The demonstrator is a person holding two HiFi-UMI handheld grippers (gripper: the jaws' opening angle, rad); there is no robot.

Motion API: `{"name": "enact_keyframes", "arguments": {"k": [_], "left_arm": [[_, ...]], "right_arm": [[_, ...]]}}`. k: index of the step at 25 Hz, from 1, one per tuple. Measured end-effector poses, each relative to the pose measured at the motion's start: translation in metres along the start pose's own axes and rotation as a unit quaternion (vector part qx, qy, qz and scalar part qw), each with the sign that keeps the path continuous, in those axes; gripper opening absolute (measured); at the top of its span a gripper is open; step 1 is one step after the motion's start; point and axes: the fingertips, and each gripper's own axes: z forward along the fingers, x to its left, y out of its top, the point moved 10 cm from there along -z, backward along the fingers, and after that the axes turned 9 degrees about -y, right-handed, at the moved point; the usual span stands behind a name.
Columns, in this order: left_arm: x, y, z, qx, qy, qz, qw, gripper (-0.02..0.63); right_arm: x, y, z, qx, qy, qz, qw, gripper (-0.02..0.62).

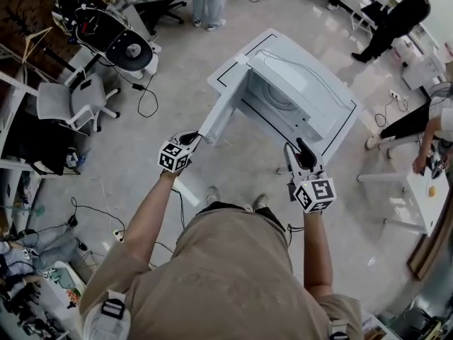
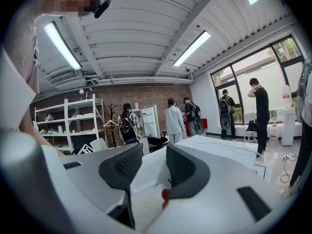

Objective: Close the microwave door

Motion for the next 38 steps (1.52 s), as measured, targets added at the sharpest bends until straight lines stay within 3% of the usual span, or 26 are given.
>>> {"name": "enact_keyframes", "arguments": {"k": [16, 29, 38], "left_arm": [[-0.082, 0.004, 0.049, -0.014, 0.051, -0.031, 0.9981, 0.032], [-0.143, 0.016, 0.109, -0.029, 0.03, -0.049, 0.9979, 0.04], [-0.167, 0.028, 0.144, -0.021, 0.004, -0.038, 0.9991, 0.048]], "right_arm": [[-0.099, -0.008, -0.037, 0.008, 0.033, -0.003, 0.999, 0.156], [-0.151, -0.018, -0.077, 0.006, 0.024, 0.008, 1.0, 0.156], [-0.17, -0.022, -0.095, 0.003, 0.011, 0.018, 1.0, 0.156]]}}
